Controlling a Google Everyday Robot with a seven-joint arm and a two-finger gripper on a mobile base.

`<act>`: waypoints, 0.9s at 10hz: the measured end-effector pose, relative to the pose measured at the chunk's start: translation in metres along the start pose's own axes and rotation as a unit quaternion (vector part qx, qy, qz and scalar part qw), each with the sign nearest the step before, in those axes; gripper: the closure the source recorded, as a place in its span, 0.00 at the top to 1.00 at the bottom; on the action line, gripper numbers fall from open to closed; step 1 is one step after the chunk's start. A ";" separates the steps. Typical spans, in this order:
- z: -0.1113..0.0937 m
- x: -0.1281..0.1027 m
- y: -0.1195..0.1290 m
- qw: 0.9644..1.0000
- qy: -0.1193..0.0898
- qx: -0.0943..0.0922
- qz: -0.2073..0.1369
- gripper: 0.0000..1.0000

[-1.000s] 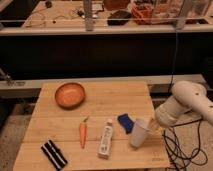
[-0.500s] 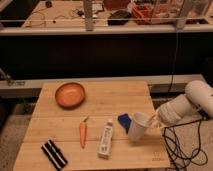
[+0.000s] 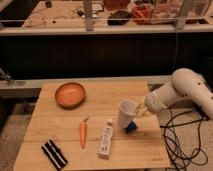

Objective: Place the ceramic cup in the ceramic bowl

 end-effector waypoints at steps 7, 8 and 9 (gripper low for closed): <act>0.012 -0.006 -0.009 1.000 0.004 -0.021 -0.021 0.00; 0.019 -0.014 -0.016 0.999 0.004 -0.024 -0.023 0.00; 0.023 -0.021 -0.020 0.999 0.004 -0.027 -0.026 0.00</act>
